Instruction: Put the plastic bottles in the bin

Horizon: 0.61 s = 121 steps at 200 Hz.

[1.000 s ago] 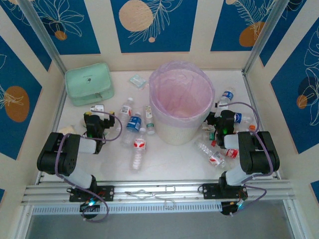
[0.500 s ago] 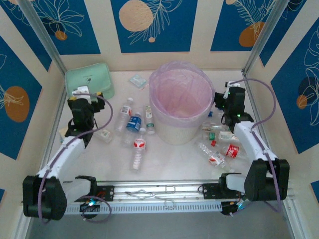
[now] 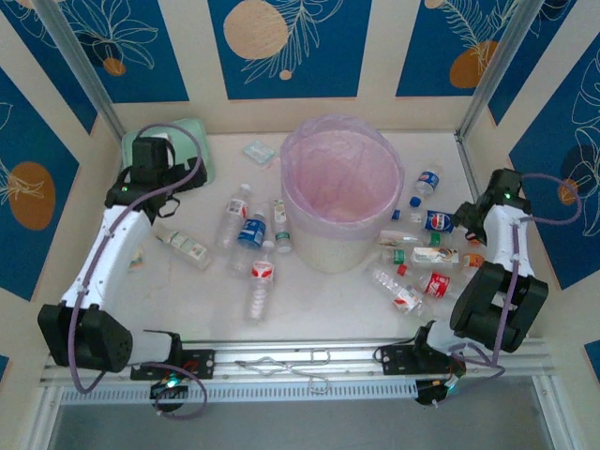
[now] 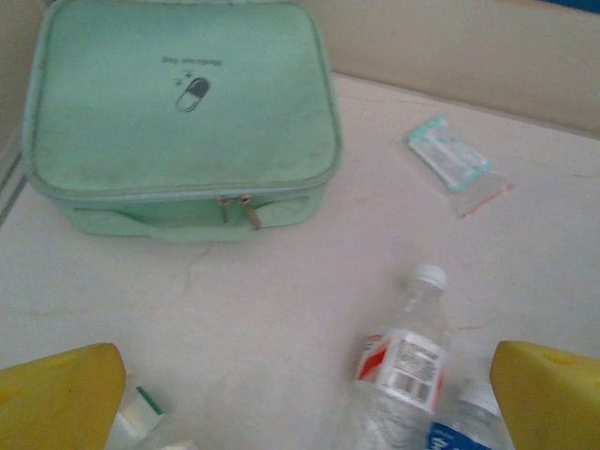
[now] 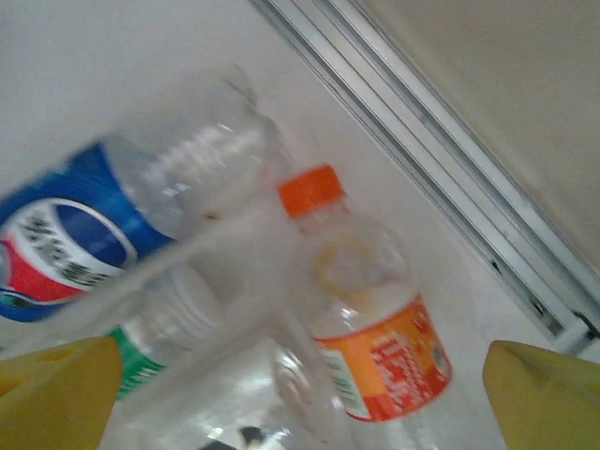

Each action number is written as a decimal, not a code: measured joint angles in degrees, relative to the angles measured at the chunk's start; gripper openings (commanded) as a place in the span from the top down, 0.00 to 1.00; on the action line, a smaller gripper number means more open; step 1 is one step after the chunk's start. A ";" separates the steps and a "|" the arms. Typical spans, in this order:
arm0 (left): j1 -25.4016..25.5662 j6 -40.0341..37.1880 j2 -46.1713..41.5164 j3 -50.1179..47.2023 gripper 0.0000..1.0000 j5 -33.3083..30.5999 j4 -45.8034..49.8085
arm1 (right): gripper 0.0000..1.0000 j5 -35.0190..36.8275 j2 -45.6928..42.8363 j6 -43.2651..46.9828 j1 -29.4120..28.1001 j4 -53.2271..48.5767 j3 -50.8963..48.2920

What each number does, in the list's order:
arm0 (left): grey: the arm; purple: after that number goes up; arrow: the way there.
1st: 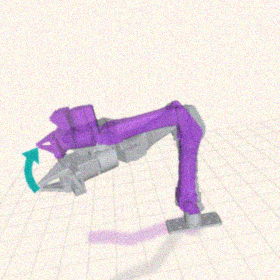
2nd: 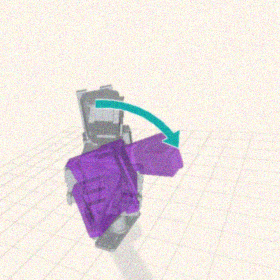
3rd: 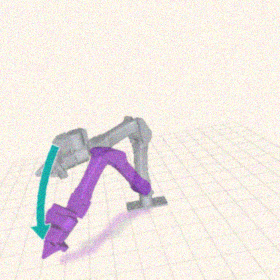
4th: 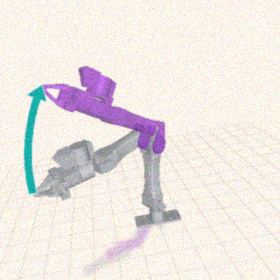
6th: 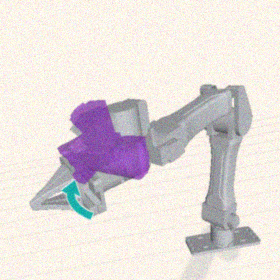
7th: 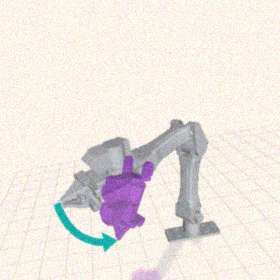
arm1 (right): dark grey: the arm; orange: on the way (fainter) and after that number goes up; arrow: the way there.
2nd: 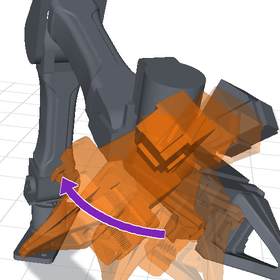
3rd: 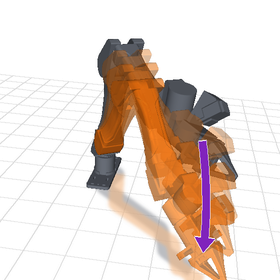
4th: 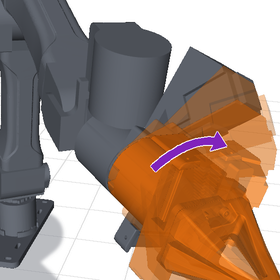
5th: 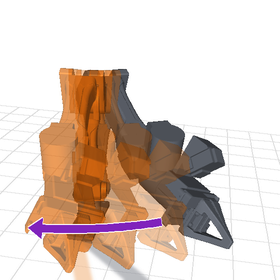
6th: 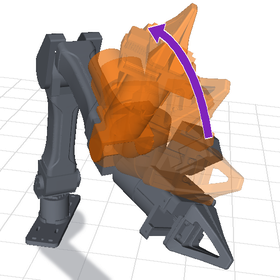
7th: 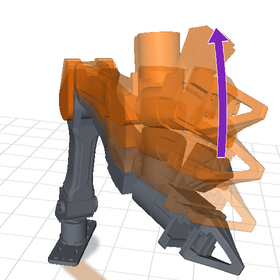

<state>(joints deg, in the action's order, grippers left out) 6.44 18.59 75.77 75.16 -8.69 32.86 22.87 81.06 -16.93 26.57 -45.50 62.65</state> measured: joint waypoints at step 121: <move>0.00 0.68 5.75 11.23 0.01 8.55 7.04 | 0.17 -12.00 8.68 1.25 9.09 3.96 -5.09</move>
<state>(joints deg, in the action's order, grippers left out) 6.44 19.27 81.52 86.39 -0.14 39.90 10.87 89.73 -15.68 35.66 -41.54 57.56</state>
